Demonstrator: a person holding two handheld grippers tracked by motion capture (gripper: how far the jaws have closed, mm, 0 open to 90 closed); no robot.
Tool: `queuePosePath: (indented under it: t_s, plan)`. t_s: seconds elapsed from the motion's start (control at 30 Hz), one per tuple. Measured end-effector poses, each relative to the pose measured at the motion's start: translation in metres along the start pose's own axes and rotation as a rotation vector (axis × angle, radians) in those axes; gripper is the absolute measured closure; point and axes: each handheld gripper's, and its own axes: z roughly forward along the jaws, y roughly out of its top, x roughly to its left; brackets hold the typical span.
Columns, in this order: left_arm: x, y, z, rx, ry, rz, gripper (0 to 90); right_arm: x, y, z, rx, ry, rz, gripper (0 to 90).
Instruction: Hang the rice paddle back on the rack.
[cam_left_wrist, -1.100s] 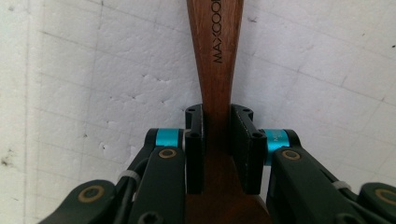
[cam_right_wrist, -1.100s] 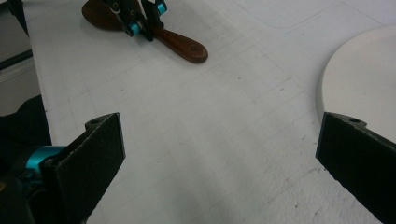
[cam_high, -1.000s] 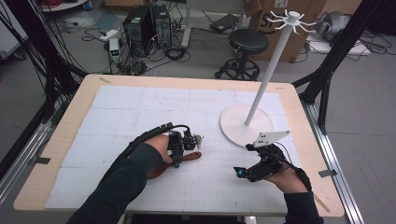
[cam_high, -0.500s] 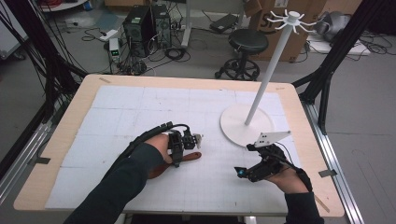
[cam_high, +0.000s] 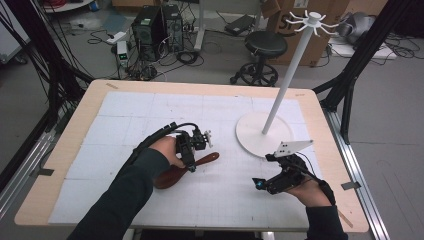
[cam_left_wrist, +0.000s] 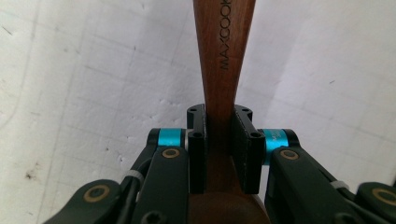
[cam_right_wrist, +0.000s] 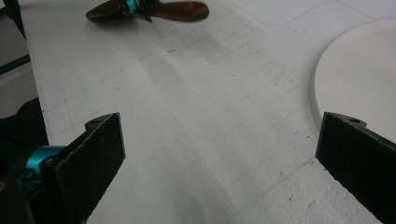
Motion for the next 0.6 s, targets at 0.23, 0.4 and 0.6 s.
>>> queuePosePath:
  t_s: [0.23,0.4,0.6]
  plan:
    - [0.004,-0.004,-0.024,-0.153,-0.059,-0.017,77.7,0.0,0.0,0.0,-0.002,0.003,0.001,0.3]
    - [0.003,-0.003,-0.037,-0.228,-0.082,-0.009,77.8,0.0,0.0,0.0,0.0,0.005,0.001,0.3]
    - [0.0,0.003,-0.055,-0.305,-0.091,0.003,77.9,0.0,0.0,-0.001,-0.002,0.008,0.005,0.3]
